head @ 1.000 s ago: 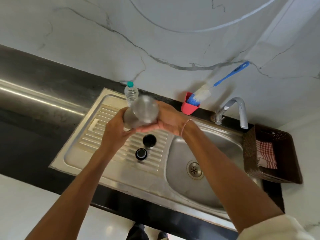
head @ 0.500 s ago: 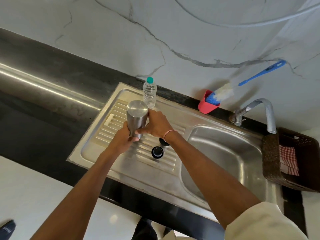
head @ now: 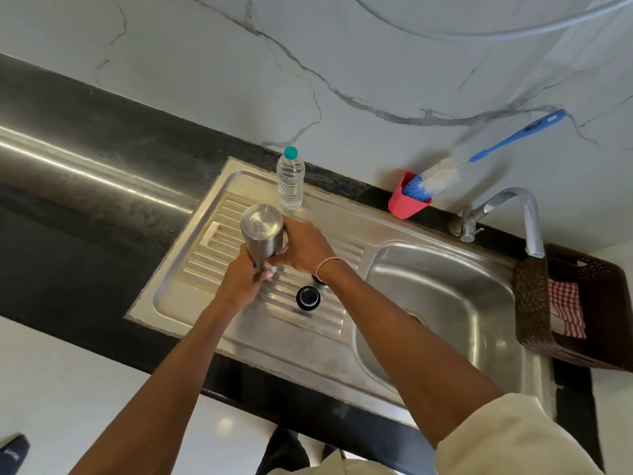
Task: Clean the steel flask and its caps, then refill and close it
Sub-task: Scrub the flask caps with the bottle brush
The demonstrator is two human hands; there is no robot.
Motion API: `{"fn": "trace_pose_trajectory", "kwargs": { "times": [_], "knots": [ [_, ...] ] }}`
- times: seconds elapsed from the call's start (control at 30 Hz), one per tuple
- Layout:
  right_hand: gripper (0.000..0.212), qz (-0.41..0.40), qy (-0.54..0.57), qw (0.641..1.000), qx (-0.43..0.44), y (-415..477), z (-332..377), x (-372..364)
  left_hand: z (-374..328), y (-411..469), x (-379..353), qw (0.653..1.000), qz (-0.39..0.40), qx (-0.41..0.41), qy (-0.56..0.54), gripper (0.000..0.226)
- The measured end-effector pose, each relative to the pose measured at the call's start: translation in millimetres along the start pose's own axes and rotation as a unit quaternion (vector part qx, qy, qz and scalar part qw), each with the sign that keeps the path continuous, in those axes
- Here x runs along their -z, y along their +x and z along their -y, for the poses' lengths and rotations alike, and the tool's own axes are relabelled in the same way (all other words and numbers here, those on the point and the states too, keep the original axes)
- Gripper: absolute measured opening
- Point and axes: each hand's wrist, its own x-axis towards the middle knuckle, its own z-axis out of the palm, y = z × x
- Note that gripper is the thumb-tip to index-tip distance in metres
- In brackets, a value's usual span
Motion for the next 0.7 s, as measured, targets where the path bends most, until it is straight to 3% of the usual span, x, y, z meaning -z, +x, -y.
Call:
{"fn": "trace_pose_trajectory", "kwargs": {
  "times": [0.13, 0.2, 0.3, 0.37, 0.4, 0.47, 0.57, 0.7],
  "knots": [
    [0.083, 0.008, 0.001, 1.0, 0.005, -1.6, -4.8, 1.0, -2.3, -13.2, -6.1, 0.996, -0.016, 0.036, -0.077, 0.077],
    [0.086, 0.024, 0.007, 1.0, 0.008, -4.7, -9.8, 4.5, -1.8, -29.2, -15.8, 0.992, -0.091, 0.057, -0.063, 0.085],
    [0.077, 0.029, -0.001, 1.0, 0.0, -13.3, -25.2, 19.9, -20.0, -70.8, -37.3, 0.972, -0.212, 0.097, -0.021, 0.051],
    [0.06, 0.022, -0.01, 1.0, -0.004, -21.7, -39.3, 36.0, -32.4, -91.2, -53.6, 0.985, -0.171, 0.017, 0.023, 0.026],
    [0.052, 0.017, -0.019, 1.0, -0.007, -26.7, -46.0, 45.6, -36.1, -95.1, -61.5, 0.988, -0.136, -0.034, 0.069, 0.025],
    [0.043, 0.006, -0.039, 0.999, -0.015, -35.9, -58.9, 63.8, -39.8, -91.4, -75.1, 0.98, -0.092, -0.092, 0.15, 0.045],
    [0.036, -0.018, -0.09, 0.996, -0.016, -49.3, -70.1, 96.1, -48.3, -76.6, -86.8, 0.966, -0.074, -0.099, 0.228, 0.061],
    [0.032, -0.069, -0.217, 0.973, 0.017, -60.6, -80.7, 157.9, -46.9, -66.7, -95.1, 0.971, -0.043, -0.062, 0.228, 0.043]
  ]
}}
